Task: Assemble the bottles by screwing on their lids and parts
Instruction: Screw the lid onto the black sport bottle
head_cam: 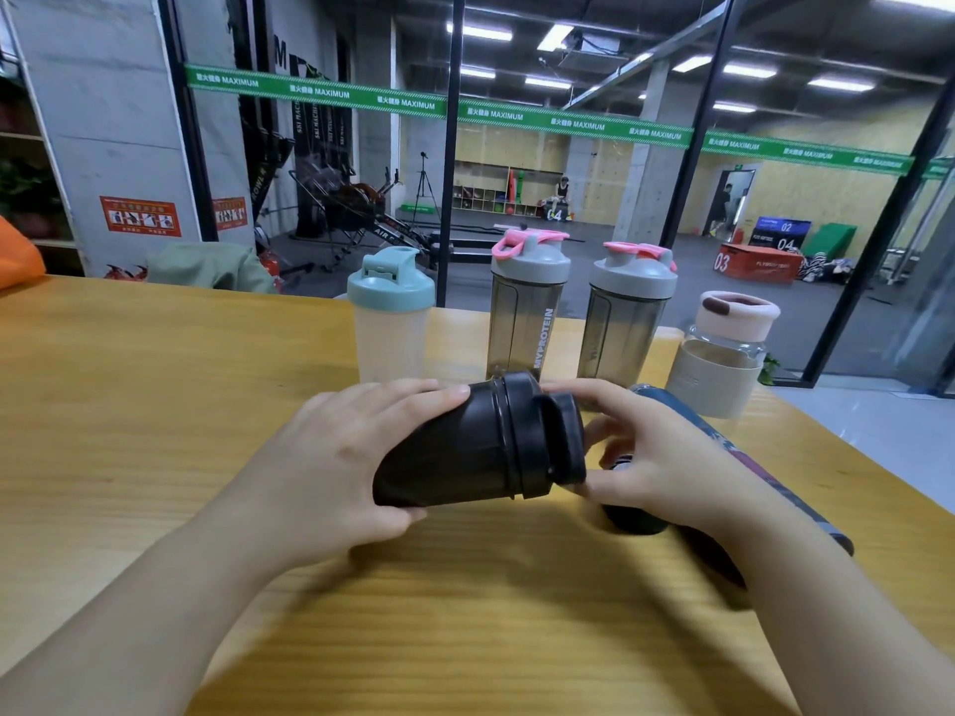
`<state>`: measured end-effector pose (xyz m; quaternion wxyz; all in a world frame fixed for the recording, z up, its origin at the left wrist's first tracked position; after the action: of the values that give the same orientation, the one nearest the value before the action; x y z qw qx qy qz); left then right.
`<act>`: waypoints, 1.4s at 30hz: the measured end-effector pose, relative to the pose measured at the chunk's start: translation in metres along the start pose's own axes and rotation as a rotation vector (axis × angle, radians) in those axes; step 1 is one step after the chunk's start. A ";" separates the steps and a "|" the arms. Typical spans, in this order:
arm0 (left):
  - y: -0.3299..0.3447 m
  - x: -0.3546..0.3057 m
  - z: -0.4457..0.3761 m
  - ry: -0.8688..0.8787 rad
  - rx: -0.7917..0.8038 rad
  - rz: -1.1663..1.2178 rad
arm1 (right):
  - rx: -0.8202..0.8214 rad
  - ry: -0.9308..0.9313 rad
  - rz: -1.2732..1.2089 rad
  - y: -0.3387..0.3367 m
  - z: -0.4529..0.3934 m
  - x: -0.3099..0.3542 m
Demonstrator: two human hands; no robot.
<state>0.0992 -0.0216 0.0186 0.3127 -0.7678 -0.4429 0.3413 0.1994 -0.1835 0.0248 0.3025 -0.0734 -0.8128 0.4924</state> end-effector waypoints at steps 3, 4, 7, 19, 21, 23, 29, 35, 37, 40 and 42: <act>-0.002 -0.005 -0.001 0.027 -0.019 -0.030 | -0.016 0.012 -0.049 -0.002 0.000 -0.004; -0.003 -0.007 -0.002 0.038 -0.027 -0.039 | -0.031 0.019 -0.068 -0.003 -0.001 -0.006; -0.006 -0.011 -0.002 0.058 -0.047 -0.053 | -0.097 0.050 -0.124 -0.005 -0.001 -0.009; -0.008 -0.025 -0.004 0.149 -0.082 -0.129 | -0.047 0.365 -0.256 0.012 0.003 -0.020; -0.007 -0.030 -0.005 0.173 -0.079 -0.189 | 0.041 0.465 -0.344 0.026 0.006 -0.024; -0.006 -0.030 -0.005 0.172 -0.079 -0.207 | 0.071 0.510 -0.376 0.032 0.007 -0.023; -0.011 -0.019 -0.004 0.102 -0.106 -0.108 | -0.128 0.400 -0.275 0.010 0.002 -0.022; -0.013 -0.009 -0.002 0.035 -0.101 -0.063 | -0.266 0.047 0.009 -0.015 0.000 -0.007; -0.012 -0.006 -0.002 0.025 -0.098 -0.053 | -0.189 -0.028 0.054 -0.010 -0.001 0.004; -0.013 -0.002 -0.002 0.011 -0.091 -0.047 | -0.164 -0.068 0.066 -0.006 -0.003 0.005; -0.013 -0.002 -0.001 0.012 -0.082 -0.045 | -0.192 -0.078 0.069 -0.009 -0.004 0.004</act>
<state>0.0936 -0.0179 0.0300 0.2911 -0.7719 -0.4718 0.3112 0.1999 -0.1832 0.0353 0.2451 -0.1106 -0.8644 0.4249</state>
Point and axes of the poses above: each hand's wrist, its own z-axis away from the middle knuckle, its own y-axis out of the palm, x = y × z, the point moved 10 cm from there along -z, towards the middle knuckle, and after that the axes turned 12 degrees about z, right-handed, at the moved point
